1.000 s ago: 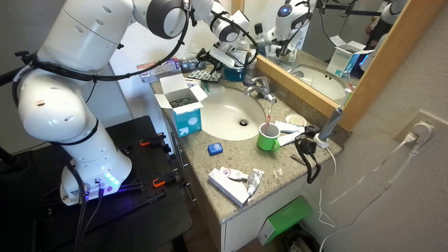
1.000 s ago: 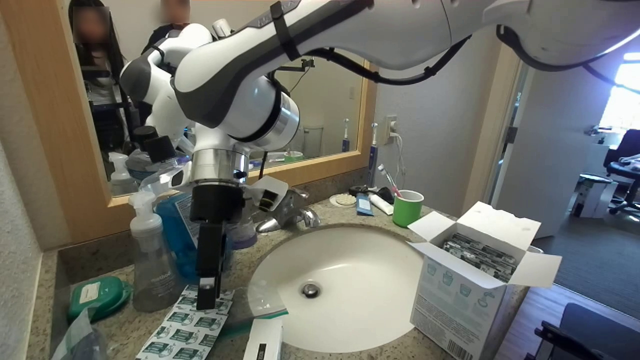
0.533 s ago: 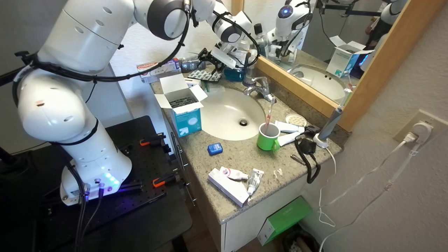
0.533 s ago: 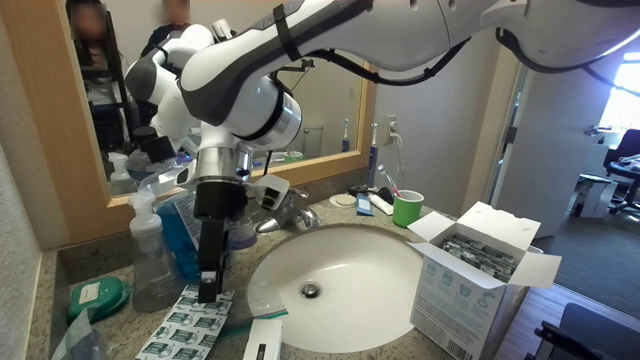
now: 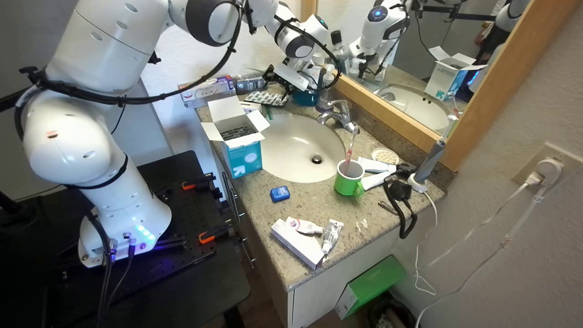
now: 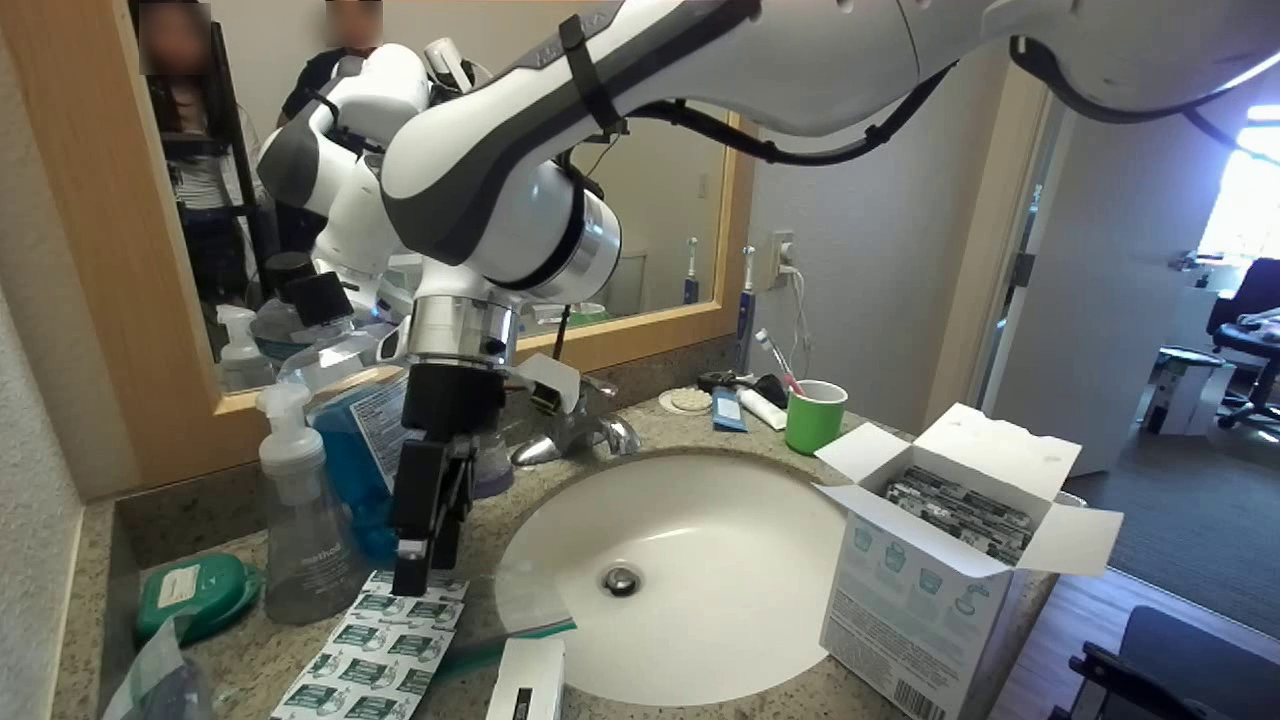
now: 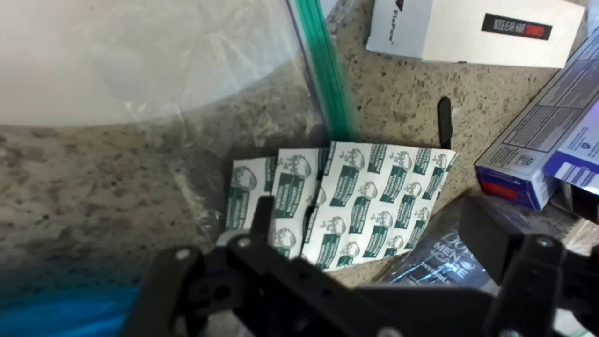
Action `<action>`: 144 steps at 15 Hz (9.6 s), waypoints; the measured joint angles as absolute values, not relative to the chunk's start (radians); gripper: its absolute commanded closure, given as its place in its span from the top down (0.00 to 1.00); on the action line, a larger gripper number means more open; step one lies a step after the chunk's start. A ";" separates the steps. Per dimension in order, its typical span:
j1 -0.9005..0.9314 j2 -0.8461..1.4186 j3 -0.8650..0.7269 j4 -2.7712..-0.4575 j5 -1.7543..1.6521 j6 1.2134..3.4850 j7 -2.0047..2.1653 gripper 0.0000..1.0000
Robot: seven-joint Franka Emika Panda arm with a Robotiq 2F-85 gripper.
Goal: Pick up one of the objects on the table and put it in the box.
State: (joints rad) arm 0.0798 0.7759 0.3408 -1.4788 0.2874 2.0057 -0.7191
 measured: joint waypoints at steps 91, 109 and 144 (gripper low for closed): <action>0.173 -0.527 0.272 -2.287 -0.258 1.590 0.676 0.01; 0.173 -0.751 0.323 -2.536 -0.179 1.591 0.672 0.01; 0.178 -0.518 0.274 -2.661 -0.165 2.017 0.511 0.34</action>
State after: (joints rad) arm 0.1778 -0.5180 0.2741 -2.6612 -0.1645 2.0174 0.5108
